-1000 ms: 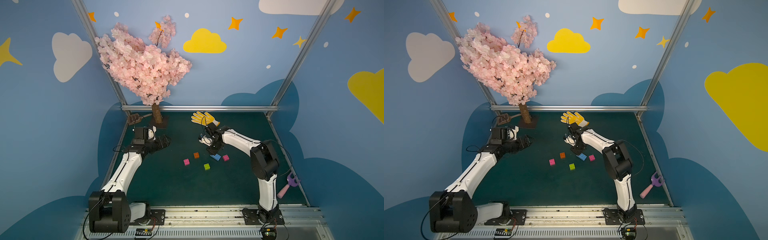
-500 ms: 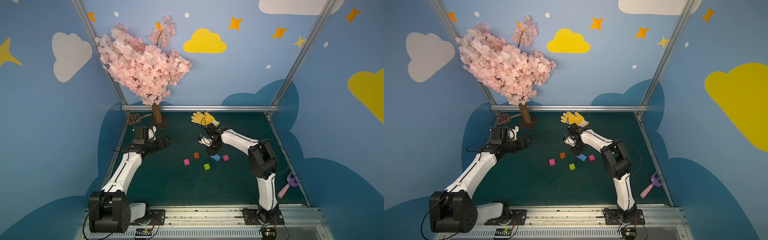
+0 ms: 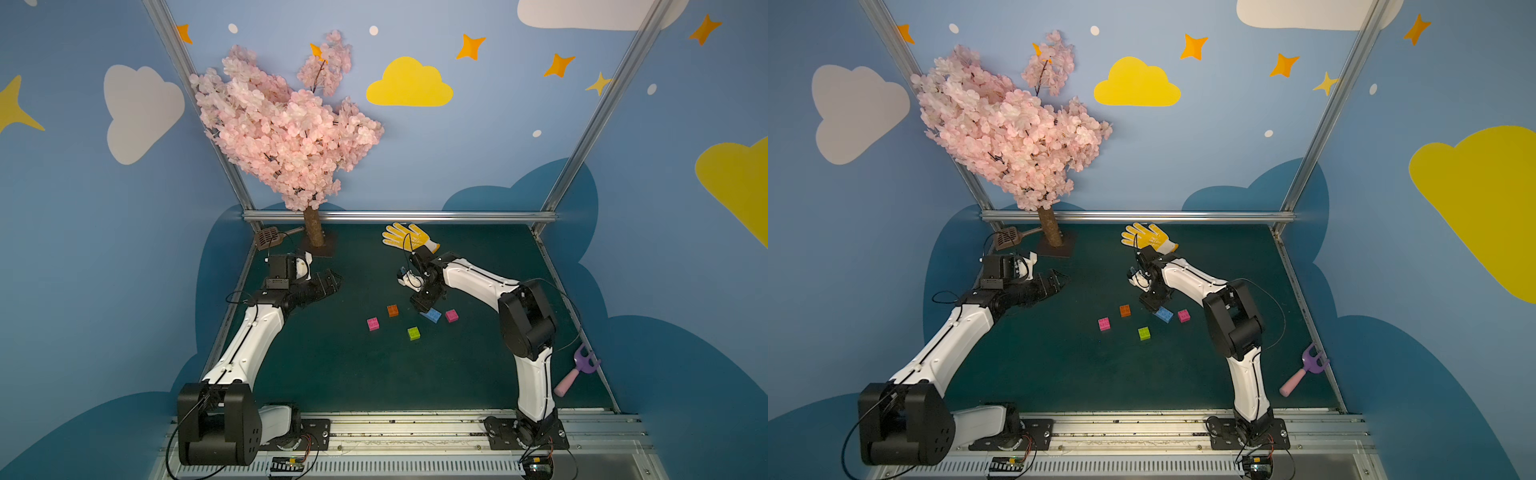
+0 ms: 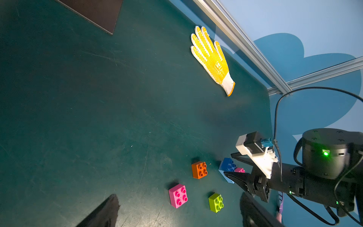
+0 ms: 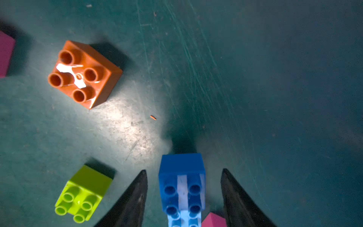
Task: Assemble the letter y with lego
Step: Assemble the lego brick with the lego brick.
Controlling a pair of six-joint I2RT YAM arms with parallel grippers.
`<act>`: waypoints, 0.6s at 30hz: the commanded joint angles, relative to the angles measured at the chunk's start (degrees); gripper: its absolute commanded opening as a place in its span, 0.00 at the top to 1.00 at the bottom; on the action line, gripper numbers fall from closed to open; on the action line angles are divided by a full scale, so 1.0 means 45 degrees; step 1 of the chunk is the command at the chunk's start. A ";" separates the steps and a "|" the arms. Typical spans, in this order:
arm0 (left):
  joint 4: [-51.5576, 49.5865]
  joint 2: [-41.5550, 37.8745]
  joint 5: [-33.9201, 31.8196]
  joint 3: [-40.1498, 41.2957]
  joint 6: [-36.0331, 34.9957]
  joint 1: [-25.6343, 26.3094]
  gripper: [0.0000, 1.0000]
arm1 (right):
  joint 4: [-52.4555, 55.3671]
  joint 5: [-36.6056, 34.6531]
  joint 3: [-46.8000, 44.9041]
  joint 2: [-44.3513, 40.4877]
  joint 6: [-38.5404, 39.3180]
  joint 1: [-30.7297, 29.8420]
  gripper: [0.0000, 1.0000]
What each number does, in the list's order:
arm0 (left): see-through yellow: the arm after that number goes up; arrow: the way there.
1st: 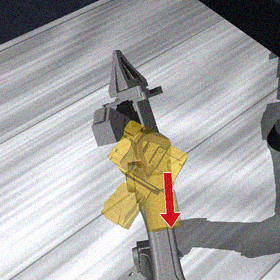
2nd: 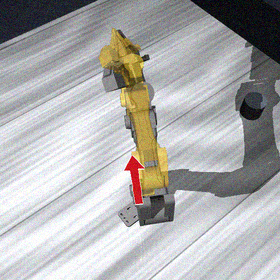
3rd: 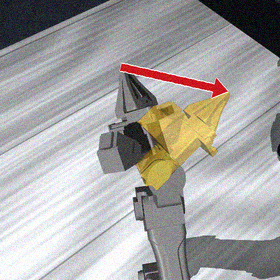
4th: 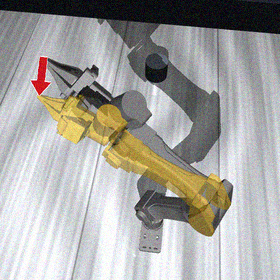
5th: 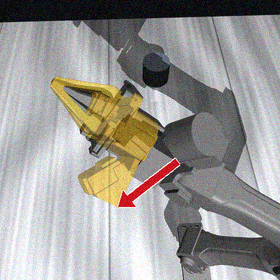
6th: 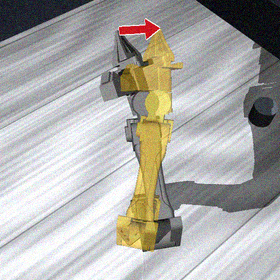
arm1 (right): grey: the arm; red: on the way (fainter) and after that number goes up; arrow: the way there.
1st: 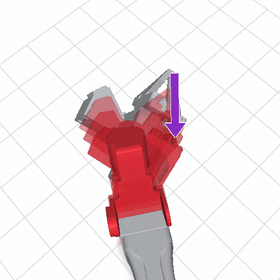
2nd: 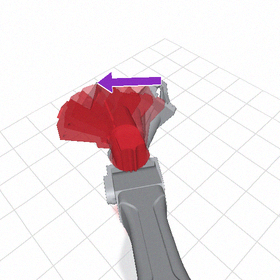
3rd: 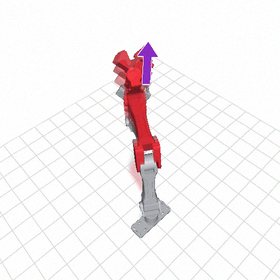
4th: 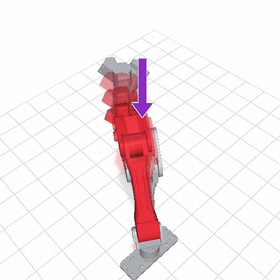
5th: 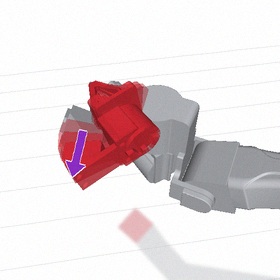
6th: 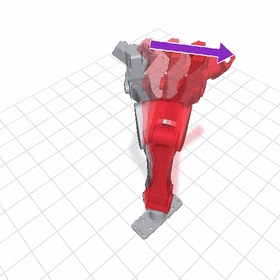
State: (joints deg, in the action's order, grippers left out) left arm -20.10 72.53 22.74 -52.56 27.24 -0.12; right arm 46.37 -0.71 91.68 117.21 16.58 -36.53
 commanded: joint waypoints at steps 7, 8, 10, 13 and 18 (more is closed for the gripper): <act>-0.0831 0.0182 -0.1019 -0.0637 -0.0819 0.0518 0.00 | -0.1117 0.0004 -0.2693 -0.4068 -0.3567 0.2114 0.11; -0.0965 0.0333 -0.1064 -0.0738 -0.0921 0.0711 0.00 | -0.1197 -0.0025 -0.3008 -0.4399 -0.3755 0.2279 0.09; -0.1150 0.0547 -0.1169 -0.0883 -0.1098 0.1088 0.00 | -0.1208 -0.0277 -0.3437 -0.4776 -0.3976 0.2485 0.08; -0.1620 0.0800 -0.1929 -0.1116 -0.1540 0.1868 0.00 | -0.0948 -0.0493 -0.3701 -0.4899 -0.4145 0.2591 0.08; -0.2711 0.1459 -0.3853 -0.1568 -0.2230 0.3404 0.00 | -0.0445 -0.0452 -0.3845 -0.4309 -0.4415 0.2650 0.13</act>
State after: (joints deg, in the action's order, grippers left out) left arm -27.33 77.43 11.35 -57.69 20.62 12.49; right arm 42.37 -2.37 74.96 96.14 -1.30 -24.53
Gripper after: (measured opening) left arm 0.997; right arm 0.878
